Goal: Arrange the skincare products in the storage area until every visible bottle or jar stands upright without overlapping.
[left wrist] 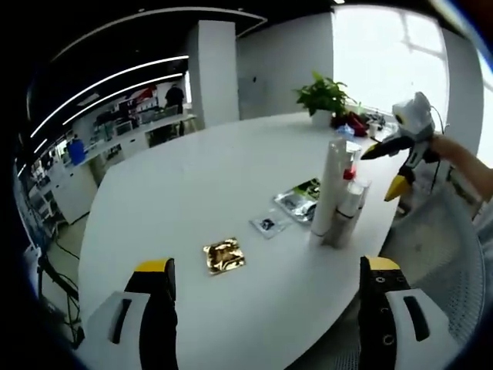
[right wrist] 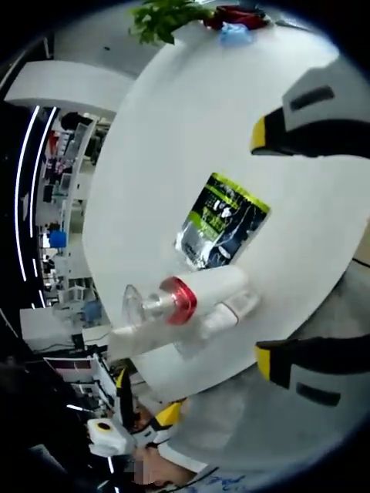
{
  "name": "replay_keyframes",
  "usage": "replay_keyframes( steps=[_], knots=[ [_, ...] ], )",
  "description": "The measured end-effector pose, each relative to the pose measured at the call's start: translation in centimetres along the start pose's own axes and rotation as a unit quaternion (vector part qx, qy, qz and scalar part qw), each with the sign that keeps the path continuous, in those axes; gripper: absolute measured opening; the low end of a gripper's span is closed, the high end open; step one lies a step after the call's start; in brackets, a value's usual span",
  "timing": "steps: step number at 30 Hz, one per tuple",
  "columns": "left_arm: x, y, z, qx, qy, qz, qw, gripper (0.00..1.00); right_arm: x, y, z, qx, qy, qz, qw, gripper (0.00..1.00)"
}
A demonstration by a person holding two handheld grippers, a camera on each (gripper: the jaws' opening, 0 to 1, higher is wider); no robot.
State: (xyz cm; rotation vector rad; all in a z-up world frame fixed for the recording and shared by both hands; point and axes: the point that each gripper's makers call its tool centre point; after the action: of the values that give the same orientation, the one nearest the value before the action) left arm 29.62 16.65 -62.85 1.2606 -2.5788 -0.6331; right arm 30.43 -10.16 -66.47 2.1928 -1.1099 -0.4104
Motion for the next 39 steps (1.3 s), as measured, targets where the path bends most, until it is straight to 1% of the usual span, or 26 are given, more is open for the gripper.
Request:
replay_keyframes(
  steps=[2,3,6,8,11,14,17,20,22,24,26,29,32,35,38,39],
  knots=[
    [-0.3,-0.3,-0.1,-0.006,0.001,0.001,1.0000,0.97,0.5,-0.2,0.0,-0.003,-0.005,0.005,1.0000,0.99],
    [-0.6,-0.5,-0.3,-0.006,-0.002,0.002,1.0000,0.97,0.8,-0.3,0.1,-0.005,-0.015,0.007,0.9999,0.99],
    [-1.2,-1.4,-0.7,-0.014,-0.007,0.006,0.9999,0.97,1.8,-0.7,0.0,0.000,-0.032,0.014,0.9994,0.95],
    [-1.4,-2.1,-1.0,-0.017,-0.012,0.010,0.9997,0.97,2.3,-1.0,0.0,-0.005,-0.039,0.016,0.9991,0.94],
    [-1.5,-3.3,-1.4,-0.025,-0.021,0.018,0.9993,0.97,3.1,-1.3,-0.1,-0.010,-0.043,0.032,0.9985,0.90],
    [-1.6,-4.5,-1.5,-0.032,-0.029,0.026,0.9987,0.97,3.9,-1.6,-0.6,-0.008,-0.043,0.042,0.9982,0.86],
    [-1.5,-5.7,-1.7,-0.038,-0.033,0.037,0.9981,0.97,4.3,-2.0,-1.1,0.002,-0.056,0.043,0.9975,0.83],
    [-1.4,-6.7,-2.0,-0.040,-0.036,0.044,0.9976,0.97,4.8,-2.5,-1.2,0.002,-0.061,0.048,0.9969,0.79],
    [-1.3,-7.5,-2.4,-0.038,-0.040,0.049,0.9973,0.97,5.0,-2.8,-1.4,0.004,-0.064,0.052,0.9966,0.78],
    [-1.2,-8.4,-2.8,-0.035,-0.042,0.055,0.9970,0.95,5.2,-3.1,-1.6,0.007,-0.067,0.051,0.9965,0.76],
    [-1.3,-9.5,-3.3,-0.030,-0.037,0.059,0.9972,0.95,5.2,-3.5,-1.9,0.011,-0.068,0.051,0.9963,0.75],
    [-1.3,-10.8,-3.9,-0.023,-0.040,0.062,0.9970,0.91,5.2,-4.1,-2.1,0.011,-0.069,0.048,0.9964,0.75],
    [-1.3,-12.0,-4.4,-0.020,-0.037,0.067,0.9968,0.86,5.3,-4.8,-2.3,0.011,-0.075,0.046,0.9961,0.72],
    [-1.0,-13.2,-4.4,-0.023,-0.026,0.075,0.9966,0.78,5.6,-5.3,-2.5,0.017,-0.091,0.050,0.9944,0.69],
    [-0.7,-14.3,-3.7,-0.037,-0.007,0.082,0.9959,0.76,5.9,-5.7,-2.7,0.032,-0.116,0.055,0.9912,0.66],
    [-0.5,-14.6,-3.5,-0.040,-0.002,0.088,0.9953,0.74,5.9,-5.9,-2.5,0.030,-0.122,0.055,0.9906,0.66]
  ],
)
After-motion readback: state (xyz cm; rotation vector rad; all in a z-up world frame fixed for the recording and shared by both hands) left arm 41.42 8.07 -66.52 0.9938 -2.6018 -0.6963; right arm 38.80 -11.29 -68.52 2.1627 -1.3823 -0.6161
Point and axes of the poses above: the point that each gripper's makers call its tool centre point, and the gripper's own axes: y roughly backward along the fingers, x roughly to its right, z roughly out of its underside, and after that the axes turned 5 degrees about x, right-handed
